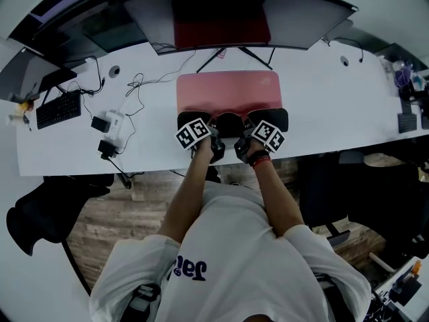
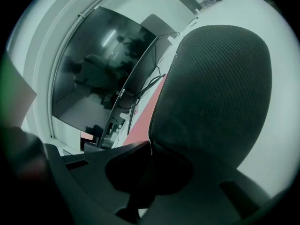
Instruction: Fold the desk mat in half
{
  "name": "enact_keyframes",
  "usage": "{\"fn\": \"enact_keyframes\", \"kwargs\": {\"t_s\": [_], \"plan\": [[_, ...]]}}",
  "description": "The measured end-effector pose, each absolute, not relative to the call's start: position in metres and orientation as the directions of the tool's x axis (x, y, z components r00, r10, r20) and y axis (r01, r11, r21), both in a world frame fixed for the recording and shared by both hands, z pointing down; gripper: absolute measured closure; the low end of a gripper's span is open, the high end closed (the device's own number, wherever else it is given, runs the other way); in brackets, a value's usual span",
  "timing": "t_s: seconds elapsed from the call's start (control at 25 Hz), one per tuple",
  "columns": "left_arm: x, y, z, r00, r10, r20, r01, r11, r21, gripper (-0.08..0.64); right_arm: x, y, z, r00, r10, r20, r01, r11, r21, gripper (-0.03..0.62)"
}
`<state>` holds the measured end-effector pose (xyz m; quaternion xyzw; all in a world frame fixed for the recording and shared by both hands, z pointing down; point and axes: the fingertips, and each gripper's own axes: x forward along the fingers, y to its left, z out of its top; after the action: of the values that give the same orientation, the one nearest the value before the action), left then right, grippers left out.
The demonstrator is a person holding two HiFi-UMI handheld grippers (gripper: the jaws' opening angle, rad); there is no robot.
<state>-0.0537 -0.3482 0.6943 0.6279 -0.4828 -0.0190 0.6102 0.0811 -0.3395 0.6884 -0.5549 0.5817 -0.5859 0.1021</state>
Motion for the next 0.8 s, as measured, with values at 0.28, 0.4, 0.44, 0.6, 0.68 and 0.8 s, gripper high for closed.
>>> {"fn": "enact_keyframes", "kwargs": {"t_s": [0.28, 0.4, 0.44, 0.6, 0.68, 0.8], "plan": [[-0.054, -0.365, 0.694, 0.534, -0.632, 0.561, -0.577, 0.213, 0.789, 0.531, 0.082, -0.357, 0.689, -0.362, -0.767, 0.53, -0.527, -0.301, -0.795, 0.558], [-0.054, -0.371, 0.693, 0.534, -0.633, 0.561, -0.574, 0.216, 0.79, 0.531, 0.082, -0.364, 0.689, -0.365, -0.765, 0.53, -0.527, -0.3, -0.795, 0.558], [-0.054, -0.373, 0.693, 0.533, -0.633, 0.561, -0.573, 0.217, 0.79, 0.531, 0.082, -0.366, 0.689, -0.366, -0.764, 0.531, -0.526, -0.3, -0.796, 0.558], [-0.055, -0.382, 0.693, 0.531, -0.638, 0.557, -0.569, 0.218, 0.793, 0.531, 0.081, -0.375, 0.689, -0.371, -0.764, 0.528, -0.524, -0.298, -0.798, 0.558], [-0.055, -0.385, 0.693, 0.532, -0.64, 0.555, -0.564, 0.221, 0.796, 0.531, 0.081, -0.38, 0.689, -0.372, -0.764, 0.528, -0.524, -0.296, -0.799, 0.558], [-0.055, -0.391, 0.694, 0.532, -0.644, 0.55, -0.555, 0.226, 0.801, 0.531, 0.081, -0.387, 0.688, -0.373, -0.765, 0.525, -0.528, -0.29, -0.798, 0.558]]}}
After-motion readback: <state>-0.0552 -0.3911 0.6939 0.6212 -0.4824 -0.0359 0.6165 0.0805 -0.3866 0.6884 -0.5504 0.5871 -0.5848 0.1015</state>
